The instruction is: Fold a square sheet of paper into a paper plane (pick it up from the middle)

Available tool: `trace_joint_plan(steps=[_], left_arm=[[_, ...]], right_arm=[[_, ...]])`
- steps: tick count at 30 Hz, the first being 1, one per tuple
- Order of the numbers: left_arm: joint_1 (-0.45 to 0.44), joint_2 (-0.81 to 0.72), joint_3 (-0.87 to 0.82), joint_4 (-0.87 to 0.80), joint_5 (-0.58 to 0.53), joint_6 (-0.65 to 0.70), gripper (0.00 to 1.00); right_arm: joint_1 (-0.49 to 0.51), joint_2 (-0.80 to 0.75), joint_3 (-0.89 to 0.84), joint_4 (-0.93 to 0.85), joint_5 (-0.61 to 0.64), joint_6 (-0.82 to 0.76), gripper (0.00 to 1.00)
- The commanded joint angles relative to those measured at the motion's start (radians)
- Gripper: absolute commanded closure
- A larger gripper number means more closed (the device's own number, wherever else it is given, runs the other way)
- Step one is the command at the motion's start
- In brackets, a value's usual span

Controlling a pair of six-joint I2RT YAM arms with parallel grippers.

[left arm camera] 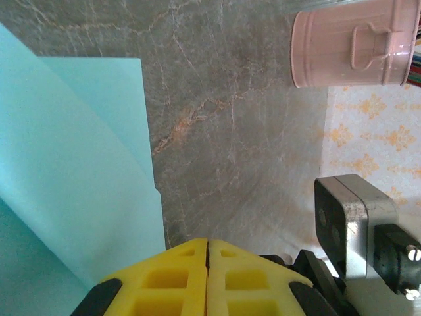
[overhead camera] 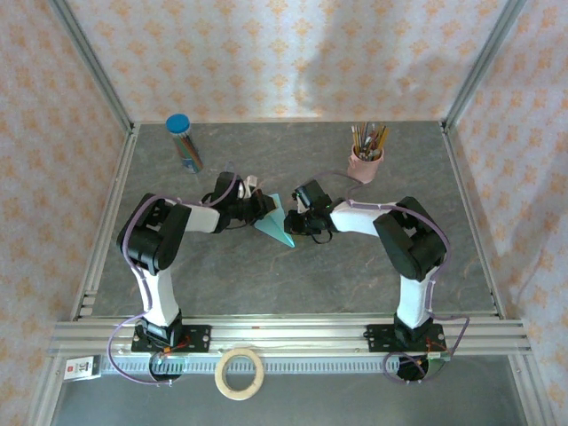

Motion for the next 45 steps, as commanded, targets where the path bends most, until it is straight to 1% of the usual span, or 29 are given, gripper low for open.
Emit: trace_joint_plan(steps=[1,14,24,34,39,45], left_arm=[[-0.009,0.004,0.016,-0.021,0.012,0.017,0.92],[-0.026,0.05,0.034,-0.064,0.004,0.024,0.92],[-0.026,0.066,0.044,-0.08,0.005,0.031,0.93],[-0.027,0.089,0.062,-0.167,-0.016,0.064,0.93],[-0.027,0.094,0.067,-0.228,-0.051,0.085,0.93],[-0.027,0.13,0.085,-0.295,-0.062,0.118,0.93]], right_arm=[[0.041,0.089,-0.046,-0.049,0.036,0.007,0.82],[0.044,0.111,-0.033,-0.065,0.031,-0.002,0.79],[0.044,0.122,-0.031,-0.075,0.041,-0.004,0.79],[0.046,0.131,-0.025,-0.086,0.044,-0.004,0.79],[0.046,0.129,-0.028,-0.087,0.043,-0.004,0.79],[0.045,0.09,-0.023,-0.072,0.052,0.016,0.79]])
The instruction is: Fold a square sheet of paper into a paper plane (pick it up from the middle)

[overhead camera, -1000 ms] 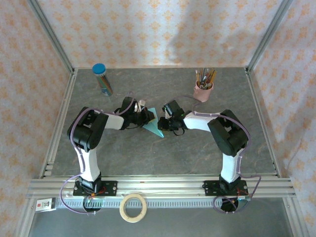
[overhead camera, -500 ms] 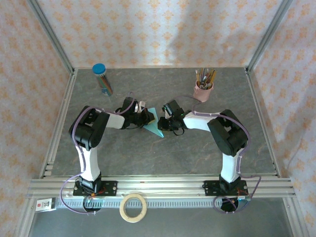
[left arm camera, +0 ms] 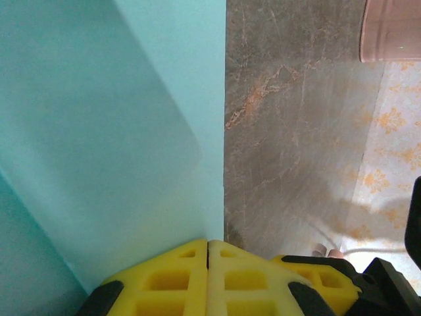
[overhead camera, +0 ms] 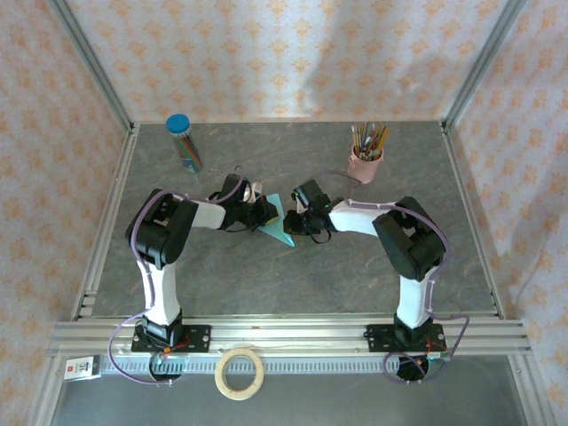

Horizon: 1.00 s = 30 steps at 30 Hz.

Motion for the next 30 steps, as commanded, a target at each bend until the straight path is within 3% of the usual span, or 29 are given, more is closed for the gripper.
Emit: trace_joint_plan(steps=[1,4,7,12,22,30], left_arm=[[-0.007,0.056,0.009,-0.127,-0.06,0.053,0.93],[-0.008,0.068,0.009,-0.166,-0.081,0.077,0.93],[-0.007,0.074,0.001,-0.189,-0.093,0.094,0.93],[-0.008,0.088,-0.002,-0.202,-0.098,0.103,0.93],[-0.008,0.089,-0.004,-0.197,-0.094,0.107,0.93],[-0.007,0.094,-0.001,-0.201,-0.084,0.112,0.93]], right_arm=[[0.034,0.067,-0.036,-0.045,0.039,0.023,0.79],[0.011,-0.011,-0.025,-0.045,0.045,0.059,0.77],[-0.017,-0.117,-0.022,-0.03,0.047,0.073,0.68],[-0.034,-0.193,-0.03,0.027,-0.047,0.052,0.62],[-0.035,-0.079,-0.001,0.107,-0.198,0.024,0.83],[-0.032,0.002,0.045,0.097,-0.239,-0.01,0.91]])
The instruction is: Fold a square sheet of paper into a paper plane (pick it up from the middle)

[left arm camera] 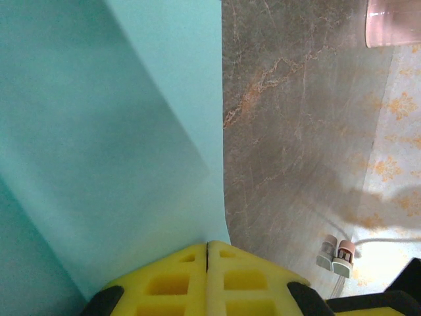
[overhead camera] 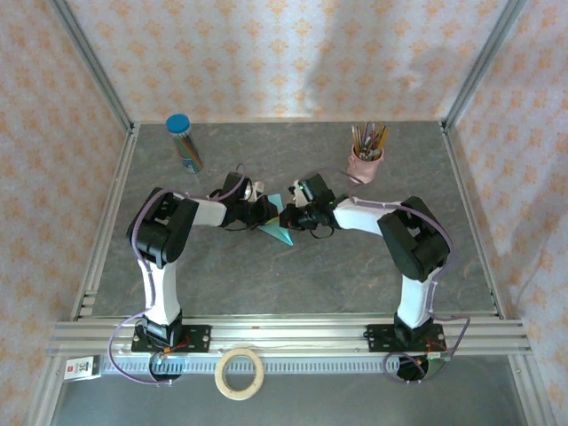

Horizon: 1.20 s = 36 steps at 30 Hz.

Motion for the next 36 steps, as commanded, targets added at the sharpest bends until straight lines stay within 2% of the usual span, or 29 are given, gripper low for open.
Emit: trace_joint_plan(steps=[1,14,36], left_arm=[[-0.007,0.083,-0.029,-0.148,-0.092,0.043,0.93],[-0.007,0.09,-0.025,-0.17,-0.102,0.045,0.93],[-0.006,0.106,-0.021,-0.246,-0.182,0.052,0.95]], right_arm=[[0.007,0.025,0.036,0.006,-0.038,-0.033,0.91],[0.016,0.071,0.039,-0.029,-0.024,-0.061,0.93],[0.032,0.081,-0.021,-0.148,0.012,-0.09,0.94]])
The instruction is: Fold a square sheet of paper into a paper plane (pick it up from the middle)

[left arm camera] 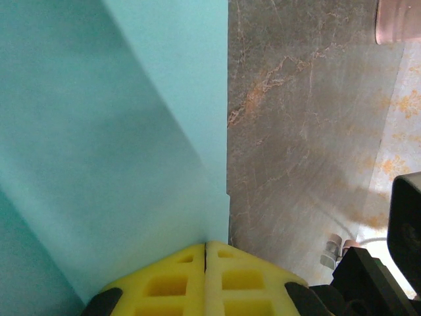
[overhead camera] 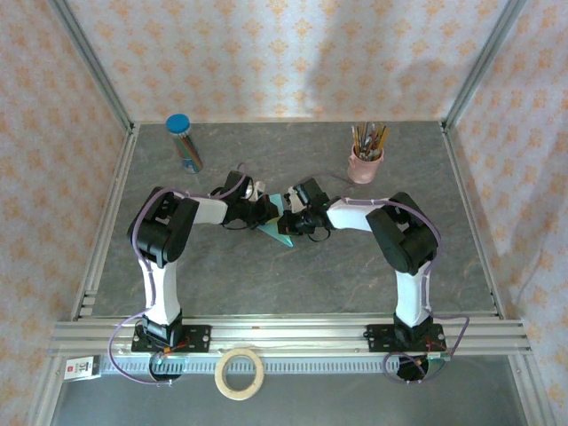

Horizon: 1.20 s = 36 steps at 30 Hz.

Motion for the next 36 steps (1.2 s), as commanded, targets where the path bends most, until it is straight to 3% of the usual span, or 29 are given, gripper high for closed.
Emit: trace_joint_plan(steps=[1,23,30,36], left_arm=[[-0.007,0.097,-0.053,-0.183,-0.175,0.035,0.95],[-0.004,0.095,-0.052,-0.165,-0.159,0.048,0.96],[-0.004,0.08,-0.055,-0.137,-0.13,0.042,0.95],[-0.003,0.075,-0.06,-0.109,-0.108,0.031,0.95]], right_arm=[[0.018,-0.005,-0.047,-0.126,0.027,-0.022,0.94],[0.029,-0.229,-0.255,-0.171,0.021,-0.042,0.94],[0.023,-0.295,-0.222,0.04,0.075,0.066,0.89],[0.025,-0.201,-0.151,0.09,0.085,0.102,0.87]])
